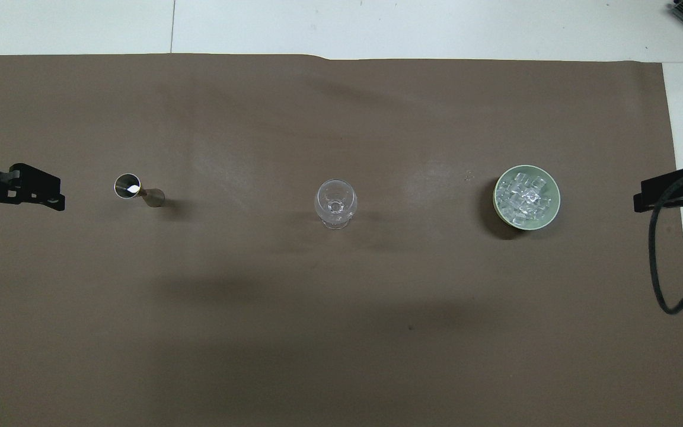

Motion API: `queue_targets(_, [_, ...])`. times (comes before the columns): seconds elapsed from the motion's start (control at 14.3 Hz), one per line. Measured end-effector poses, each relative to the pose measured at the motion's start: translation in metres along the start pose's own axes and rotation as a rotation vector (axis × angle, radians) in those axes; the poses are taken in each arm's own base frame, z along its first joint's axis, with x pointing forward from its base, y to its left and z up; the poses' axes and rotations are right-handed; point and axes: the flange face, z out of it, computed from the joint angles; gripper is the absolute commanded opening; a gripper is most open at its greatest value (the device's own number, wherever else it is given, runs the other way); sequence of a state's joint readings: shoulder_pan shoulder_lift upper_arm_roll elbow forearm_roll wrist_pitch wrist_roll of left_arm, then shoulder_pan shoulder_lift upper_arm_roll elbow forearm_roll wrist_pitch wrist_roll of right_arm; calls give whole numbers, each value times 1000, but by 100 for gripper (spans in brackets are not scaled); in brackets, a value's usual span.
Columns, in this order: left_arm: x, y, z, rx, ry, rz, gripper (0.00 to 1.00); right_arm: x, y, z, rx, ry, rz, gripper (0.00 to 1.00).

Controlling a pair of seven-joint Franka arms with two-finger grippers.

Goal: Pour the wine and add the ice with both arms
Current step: 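Move the left gripper onto the table and open its fingers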

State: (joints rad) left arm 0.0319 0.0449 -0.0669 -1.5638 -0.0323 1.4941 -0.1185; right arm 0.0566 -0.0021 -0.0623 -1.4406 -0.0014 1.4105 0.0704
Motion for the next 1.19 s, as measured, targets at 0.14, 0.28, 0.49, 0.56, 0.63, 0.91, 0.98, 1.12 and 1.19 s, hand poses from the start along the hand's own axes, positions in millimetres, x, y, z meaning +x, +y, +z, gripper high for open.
queue_targets(0.14, [6,-11,7,-34,-16,-41,100,0,0,0,0,0,0,100])
queue_targets(0.28, [13,-29,15,-74,-34,-115,100,0,0,0,0,0,0,100])
queue_targets(0.49, [24,-45,30,-111,-71,-247,100,0,0,0,0,0,0,100])
queue_targets(0.56, [27,-49,35,-125,-82,-282,100,0,0,0,0,0,0,100])
queue_targets(0.63, [30,-55,39,-143,-94,-317,100,0,0,0,0,0,0,100])
queue_targets(0.91, [43,-89,62,-225,-145,-450,100,0,0,0,0,0,0,100])
queue_targets(0.98, [45,-97,67,-248,-157,-482,100,0,0,0,0,0,0,100])
queue_targets(1.12, [51,-111,77,-287,-183,-556,100,0,0,0,0,0,0,100])
queue_targets(1.19, [53,-115,82,-301,-196,-595,100,0,0,0,0,0,0,100])
